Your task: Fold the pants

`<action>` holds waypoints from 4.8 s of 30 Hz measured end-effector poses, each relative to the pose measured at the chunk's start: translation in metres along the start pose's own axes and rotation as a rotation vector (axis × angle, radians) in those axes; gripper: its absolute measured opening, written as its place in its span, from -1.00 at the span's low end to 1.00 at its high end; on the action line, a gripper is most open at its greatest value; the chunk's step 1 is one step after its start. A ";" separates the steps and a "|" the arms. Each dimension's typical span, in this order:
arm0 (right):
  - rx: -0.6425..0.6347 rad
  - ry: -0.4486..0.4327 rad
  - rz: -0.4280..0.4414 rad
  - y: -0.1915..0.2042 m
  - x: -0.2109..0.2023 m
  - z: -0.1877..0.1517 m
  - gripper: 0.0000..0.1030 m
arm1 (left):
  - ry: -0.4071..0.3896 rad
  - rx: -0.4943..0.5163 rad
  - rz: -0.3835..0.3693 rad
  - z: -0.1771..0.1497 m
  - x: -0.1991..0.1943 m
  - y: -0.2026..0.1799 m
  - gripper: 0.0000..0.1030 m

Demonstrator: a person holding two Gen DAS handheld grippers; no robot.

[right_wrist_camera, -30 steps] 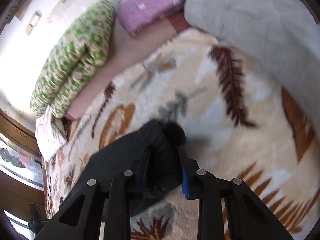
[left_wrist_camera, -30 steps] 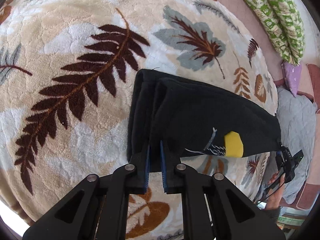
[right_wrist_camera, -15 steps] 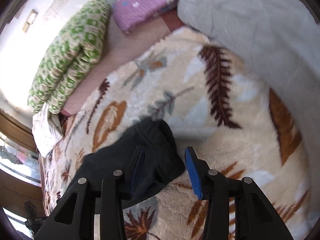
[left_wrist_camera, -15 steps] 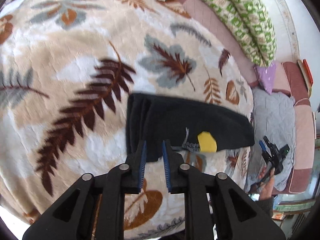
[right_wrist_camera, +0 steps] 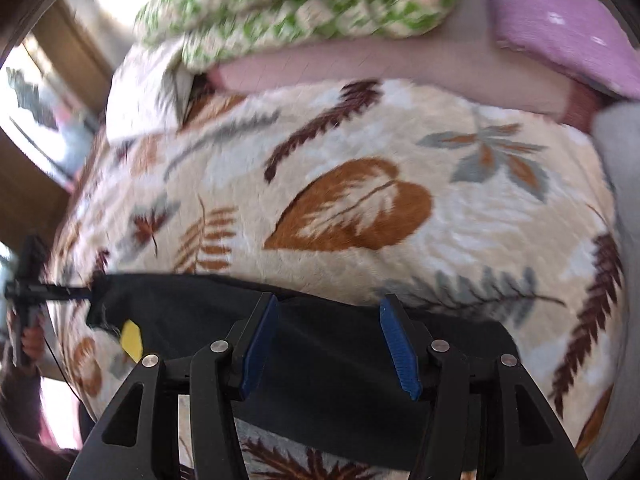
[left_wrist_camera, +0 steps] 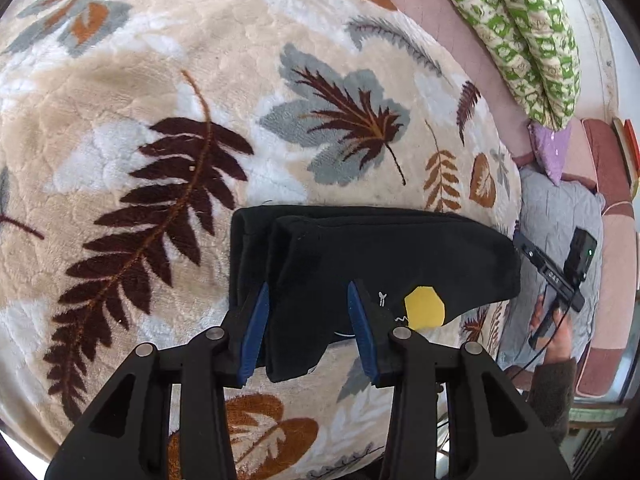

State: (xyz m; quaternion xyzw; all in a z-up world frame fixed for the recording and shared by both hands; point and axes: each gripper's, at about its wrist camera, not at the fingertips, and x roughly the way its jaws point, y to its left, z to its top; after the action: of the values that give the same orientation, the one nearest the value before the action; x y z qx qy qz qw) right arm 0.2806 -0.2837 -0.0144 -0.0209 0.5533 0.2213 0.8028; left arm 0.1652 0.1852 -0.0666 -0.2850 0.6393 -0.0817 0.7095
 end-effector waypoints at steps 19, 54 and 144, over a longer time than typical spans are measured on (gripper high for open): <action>-0.308 0.190 -0.082 0.037 0.050 -0.007 -0.15 | 0.003 0.036 0.029 0.003 0.019 -0.008 -0.08; 0.306 -0.217 0.095 0.011 -0.066 -0.094 0.06 | -0.104 0.074 0.133 -0.039 -0.004 0.008 -0.25; 1.052 -0.037 0.941 0.243 0.150 -0.127 -0.48 | -0.128 -0.289 -0.499 -0.007 0.022 0.064 -0.82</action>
State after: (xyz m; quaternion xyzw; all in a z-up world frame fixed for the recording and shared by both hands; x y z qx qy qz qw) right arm 0.1204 -0.0501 -0.1469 0.6153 0.5232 0.2483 0.5347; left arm 0.1466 0.2252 -0.1186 -0.5362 0.5084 -0.1435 0.6583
